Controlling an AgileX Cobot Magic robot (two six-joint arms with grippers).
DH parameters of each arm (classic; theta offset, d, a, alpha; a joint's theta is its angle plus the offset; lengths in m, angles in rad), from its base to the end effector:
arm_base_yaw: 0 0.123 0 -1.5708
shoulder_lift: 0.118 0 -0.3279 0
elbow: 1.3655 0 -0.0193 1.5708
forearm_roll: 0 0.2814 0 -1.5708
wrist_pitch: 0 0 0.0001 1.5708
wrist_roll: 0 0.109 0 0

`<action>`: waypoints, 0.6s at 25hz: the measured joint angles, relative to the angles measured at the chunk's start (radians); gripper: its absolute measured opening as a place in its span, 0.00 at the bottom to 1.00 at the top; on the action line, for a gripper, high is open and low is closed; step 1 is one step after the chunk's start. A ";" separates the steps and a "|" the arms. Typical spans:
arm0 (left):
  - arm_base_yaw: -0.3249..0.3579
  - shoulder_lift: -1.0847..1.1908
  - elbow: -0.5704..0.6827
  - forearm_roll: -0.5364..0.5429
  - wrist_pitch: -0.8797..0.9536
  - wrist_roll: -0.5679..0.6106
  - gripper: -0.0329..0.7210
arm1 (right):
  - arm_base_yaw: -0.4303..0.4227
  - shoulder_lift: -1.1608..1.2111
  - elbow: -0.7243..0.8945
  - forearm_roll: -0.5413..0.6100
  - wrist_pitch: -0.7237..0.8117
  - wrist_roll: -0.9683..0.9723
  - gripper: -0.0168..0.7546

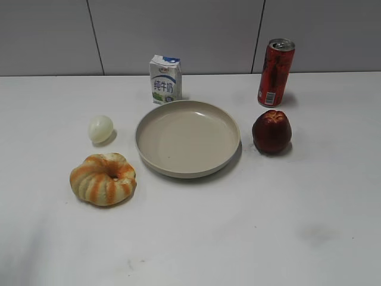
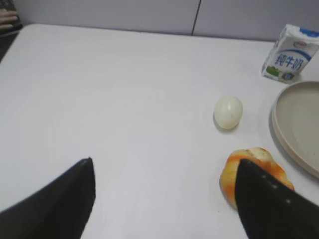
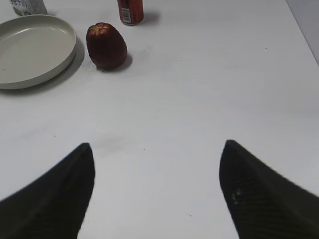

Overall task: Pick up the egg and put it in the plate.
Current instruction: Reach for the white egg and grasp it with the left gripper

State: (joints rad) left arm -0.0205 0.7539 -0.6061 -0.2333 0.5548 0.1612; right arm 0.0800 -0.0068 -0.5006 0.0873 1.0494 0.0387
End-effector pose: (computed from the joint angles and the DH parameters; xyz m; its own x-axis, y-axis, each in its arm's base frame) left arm 0.1598 -0.0166 0.3148 -0.5712 -0.0261 -0.8204 0.0989 0.9900 -0.1004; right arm -0.0066 0.0077 0.2854 -0.4470 0.0464 -0.8934 -0.1111 0.9880 0.1069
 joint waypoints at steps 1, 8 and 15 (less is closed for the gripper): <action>-0.013 0.050 -0.030 -0.002 -0.001 0.005 0.94 | 0.000 0.000 0.000 0.000 0.000 0.000 0.78; -0.149 0.461 -0.303 -0.002 0.012 0.035 0.94 | 0.000 0.000 0.000 0.000 0.000 0.000 0.78; -0.248 0.852 -0.602 0.023 0.100 0.048 0.93 | 0.000 0.000 0.000 0.000 0.000 0.000 0.78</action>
State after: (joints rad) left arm -0.2690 1.6057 -1.2084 -0.2103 0.6546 0.2091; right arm 0.0800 -0.0068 -0.5006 0.0873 1.0494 0.0387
